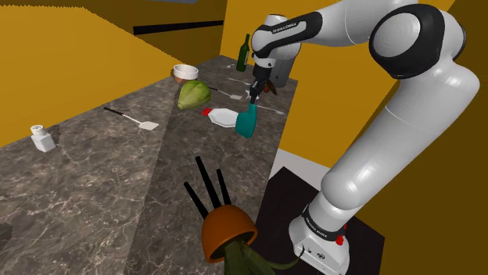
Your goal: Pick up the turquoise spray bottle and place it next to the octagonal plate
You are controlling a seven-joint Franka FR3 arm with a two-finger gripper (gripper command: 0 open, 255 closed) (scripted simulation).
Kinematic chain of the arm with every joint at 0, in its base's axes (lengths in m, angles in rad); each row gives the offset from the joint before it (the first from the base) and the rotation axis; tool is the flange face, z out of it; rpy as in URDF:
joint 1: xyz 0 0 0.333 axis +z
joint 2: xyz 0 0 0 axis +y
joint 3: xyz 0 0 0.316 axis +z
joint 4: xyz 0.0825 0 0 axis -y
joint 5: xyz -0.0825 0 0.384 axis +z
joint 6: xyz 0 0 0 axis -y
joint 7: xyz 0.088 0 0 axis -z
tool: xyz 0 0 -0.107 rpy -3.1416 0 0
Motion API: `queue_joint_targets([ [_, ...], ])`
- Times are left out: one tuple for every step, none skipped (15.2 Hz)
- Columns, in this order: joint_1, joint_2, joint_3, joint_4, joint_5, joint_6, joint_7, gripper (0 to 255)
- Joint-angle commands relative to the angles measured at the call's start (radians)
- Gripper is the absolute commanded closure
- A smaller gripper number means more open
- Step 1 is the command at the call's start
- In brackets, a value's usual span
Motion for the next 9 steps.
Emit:
queue_joint_targets([
  [0.000,0.000,0.000,0.000,0.000,0.000,0.000,0],
  [0.000,0.000,0.000,0.000,0.000,0.000,0.000,0],
  [0.000,0.000,0.000,0.000,0.000,0.000,0.000,0],
  [0.000,0.000,0.000,0.000,0.000,0.000,0.000,0],
  [0.000,0.000,0.000,0.000,0.000,0.000,0.000,0],
  [0.000,0.000,0.000,0.000,0.000,0.000,0.000,0],
  [0.000,-0.011,0.000,0.022,-0.002,-0.033,0.001,0],
  [0.000,-0.020,0.001,0.046,-0.003,-0.066,0.002,0],
  [0.001,-0.029,0.001,0.070,-0.004,-0.098,0.003,0],
])
